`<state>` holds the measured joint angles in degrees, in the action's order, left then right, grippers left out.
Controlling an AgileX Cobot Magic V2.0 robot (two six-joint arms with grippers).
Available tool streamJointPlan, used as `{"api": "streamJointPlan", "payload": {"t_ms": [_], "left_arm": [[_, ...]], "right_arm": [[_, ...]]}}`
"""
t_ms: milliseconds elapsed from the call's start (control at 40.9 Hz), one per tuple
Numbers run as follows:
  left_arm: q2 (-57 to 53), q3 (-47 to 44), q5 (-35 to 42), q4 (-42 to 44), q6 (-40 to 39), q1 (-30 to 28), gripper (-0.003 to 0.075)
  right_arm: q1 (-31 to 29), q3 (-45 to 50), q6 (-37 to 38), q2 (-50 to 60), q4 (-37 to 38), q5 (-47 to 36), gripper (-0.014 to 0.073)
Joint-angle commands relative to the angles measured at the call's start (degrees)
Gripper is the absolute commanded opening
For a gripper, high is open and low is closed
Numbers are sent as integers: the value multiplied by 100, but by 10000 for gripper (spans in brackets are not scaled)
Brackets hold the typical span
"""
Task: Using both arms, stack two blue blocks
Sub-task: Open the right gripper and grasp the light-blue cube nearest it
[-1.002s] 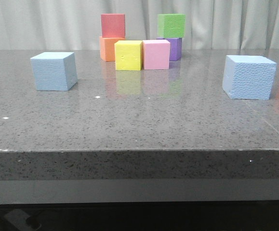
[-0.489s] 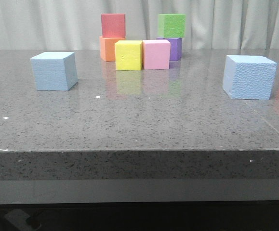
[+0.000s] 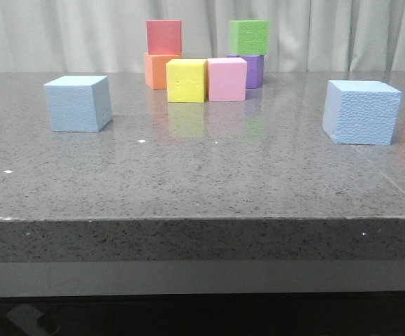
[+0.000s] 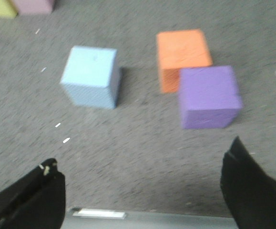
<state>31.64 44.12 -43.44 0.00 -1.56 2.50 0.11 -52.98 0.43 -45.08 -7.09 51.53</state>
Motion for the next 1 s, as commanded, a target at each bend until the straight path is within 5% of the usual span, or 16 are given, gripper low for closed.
{"api": "streamJointPlan", "payload": {"t_ms": [0,98,269,611,978], "left_arm": [[60,147,458,0,-63,20,384],[60,147,458,0,-63,20,384],[60,147,458,0,-63,20,384],[60,147,458,0,-63,20,384],[60,147,458,0,-63,20,384]], "right_arm": [[10,-445,-670,-537,-853,70,664],[156,-688,-1107,-1055,-1425,367,664],[702,-1087,-935,-1924,-1363,542,664],[1808,-2332,1808,-3526,1570,536,650],[1796,-3218,2751,-4651,1948,-111,650]]}}
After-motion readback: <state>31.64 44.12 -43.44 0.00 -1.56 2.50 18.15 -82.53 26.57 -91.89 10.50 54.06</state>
